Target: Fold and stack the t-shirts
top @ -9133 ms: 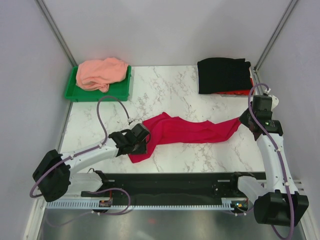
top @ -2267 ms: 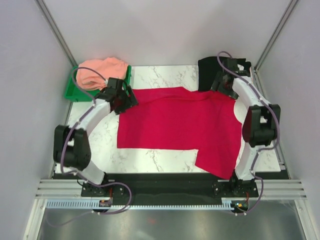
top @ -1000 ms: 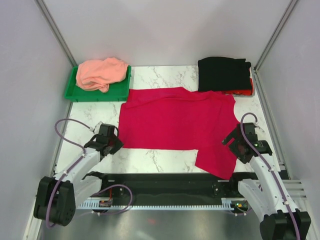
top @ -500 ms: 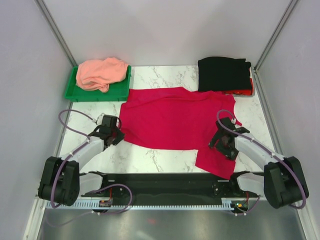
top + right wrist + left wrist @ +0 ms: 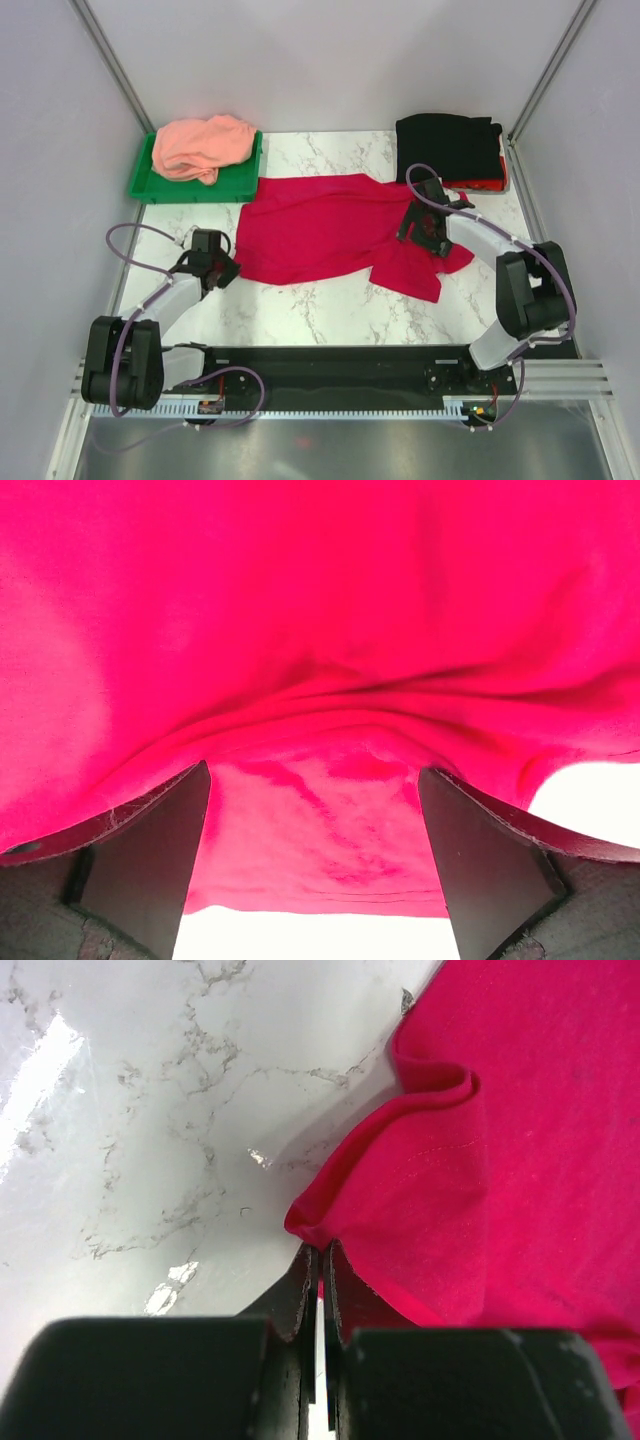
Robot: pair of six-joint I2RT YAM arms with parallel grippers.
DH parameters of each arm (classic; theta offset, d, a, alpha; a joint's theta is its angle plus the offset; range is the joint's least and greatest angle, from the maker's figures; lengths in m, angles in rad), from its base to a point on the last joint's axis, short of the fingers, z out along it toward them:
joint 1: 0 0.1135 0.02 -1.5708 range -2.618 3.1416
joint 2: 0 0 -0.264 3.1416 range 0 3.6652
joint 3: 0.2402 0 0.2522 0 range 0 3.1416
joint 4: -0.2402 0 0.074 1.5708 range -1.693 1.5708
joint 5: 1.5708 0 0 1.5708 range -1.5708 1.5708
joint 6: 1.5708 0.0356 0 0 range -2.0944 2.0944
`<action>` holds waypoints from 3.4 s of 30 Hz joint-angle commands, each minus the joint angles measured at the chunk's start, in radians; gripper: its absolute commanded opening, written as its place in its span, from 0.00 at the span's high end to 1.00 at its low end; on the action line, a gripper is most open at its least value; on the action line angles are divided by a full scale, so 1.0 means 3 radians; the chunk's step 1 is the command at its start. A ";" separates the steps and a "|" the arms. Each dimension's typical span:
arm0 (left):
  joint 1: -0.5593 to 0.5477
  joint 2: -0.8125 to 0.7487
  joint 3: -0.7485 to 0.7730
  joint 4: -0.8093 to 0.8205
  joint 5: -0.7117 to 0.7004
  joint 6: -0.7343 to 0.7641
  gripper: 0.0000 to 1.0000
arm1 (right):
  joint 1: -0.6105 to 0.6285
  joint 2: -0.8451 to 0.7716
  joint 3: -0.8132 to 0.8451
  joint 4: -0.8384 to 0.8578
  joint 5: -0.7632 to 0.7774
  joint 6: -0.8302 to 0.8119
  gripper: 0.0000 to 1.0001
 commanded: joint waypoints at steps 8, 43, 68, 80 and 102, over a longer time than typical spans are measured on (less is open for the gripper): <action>0.0022 -0.0025 -0.0001 0.0209 0.0303 0.0125 0.98 | -0.0001 -0.1517 -0.0693 -0.0207 0.0241 -0.0254 0.10; 0.0022 -0.0296 -0.0108 0.0112 0.0385 0.0145 0.98 | 0.0066 -0.1774 -0.1891 0.0365 -0.0230 0.0259 0.75; 0.0022 -0.2090 0.0975 -0.2045 0.0487 0.0432 0.98 | 0.0071 -0.3691 0.0185 -0.1915 0.0936 0.0586 1.00; 0.0022 -0.1954 0.1006 -0.2179 0.0359 0.0513 0.98 | 0.0071 -0.3411 0.0160 -0.1921 0.0854 0.0295 1.00; 0.0241 0.1355 0.2013 -0.1355 0.0589 0.1096 0.23 | -0.0563 -0.0056 0.0869 -0.0483 0.0482 -0.0523 0.31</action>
